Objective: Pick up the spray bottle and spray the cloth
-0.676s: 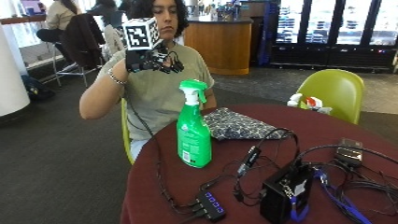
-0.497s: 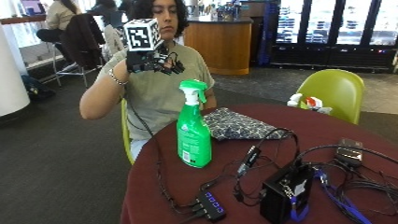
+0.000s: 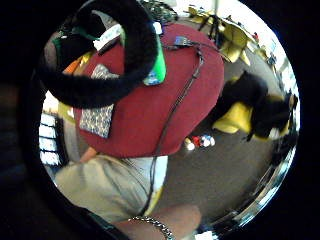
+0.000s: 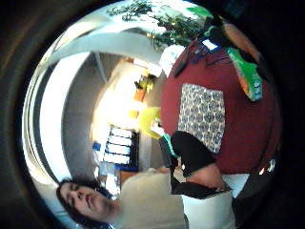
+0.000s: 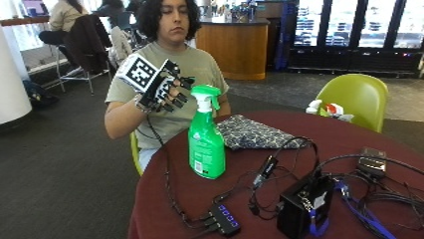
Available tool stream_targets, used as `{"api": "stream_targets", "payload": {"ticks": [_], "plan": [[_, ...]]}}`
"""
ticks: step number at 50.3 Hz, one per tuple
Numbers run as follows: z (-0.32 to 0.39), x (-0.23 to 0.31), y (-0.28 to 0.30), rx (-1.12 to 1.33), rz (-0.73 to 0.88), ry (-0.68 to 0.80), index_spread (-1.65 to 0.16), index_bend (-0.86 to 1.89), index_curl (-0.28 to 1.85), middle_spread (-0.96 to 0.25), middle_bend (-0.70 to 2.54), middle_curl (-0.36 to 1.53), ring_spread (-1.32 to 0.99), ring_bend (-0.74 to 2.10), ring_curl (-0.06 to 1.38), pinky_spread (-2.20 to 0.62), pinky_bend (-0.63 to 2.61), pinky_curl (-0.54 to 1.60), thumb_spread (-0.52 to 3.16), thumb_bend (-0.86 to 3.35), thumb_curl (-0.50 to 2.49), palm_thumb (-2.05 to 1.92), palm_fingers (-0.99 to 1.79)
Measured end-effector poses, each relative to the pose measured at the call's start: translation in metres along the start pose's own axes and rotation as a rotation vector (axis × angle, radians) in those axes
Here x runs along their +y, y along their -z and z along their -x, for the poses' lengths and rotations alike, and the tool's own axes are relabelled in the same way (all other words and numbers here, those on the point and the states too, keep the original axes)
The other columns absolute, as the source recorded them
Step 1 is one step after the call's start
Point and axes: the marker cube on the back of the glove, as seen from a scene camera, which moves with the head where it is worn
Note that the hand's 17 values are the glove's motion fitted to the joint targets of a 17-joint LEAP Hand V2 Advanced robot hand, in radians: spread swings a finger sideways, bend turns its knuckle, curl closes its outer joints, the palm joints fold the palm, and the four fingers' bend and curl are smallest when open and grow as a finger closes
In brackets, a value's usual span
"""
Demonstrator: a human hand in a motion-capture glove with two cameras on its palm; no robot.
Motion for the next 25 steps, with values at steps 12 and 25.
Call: {"api": "stream_targets", "payload": {"ticks": [12, 25], "plan": [[-0.034, -0.056, -0.008, -0.091, -0.355, -0.083, -0.36, 0.1, 0.22, -0.03, 0.15, 0.31, -0.1, 0.45, 0.33, 0.1, 0.42, 0.35, 1.08, 0.07, 0.35, 0.71, 0.77], [-0.048, -0.1, -0.024, -0.281, -0.549, -0.233, -0.3, 0.21, 0.26, -0.15, 0.4, 0.42, -0.19, 0.74, 0.47, -0.21, 0.75, 0.48, 0.91, 0.08, 0.49, 0.9, 1.42]]}}
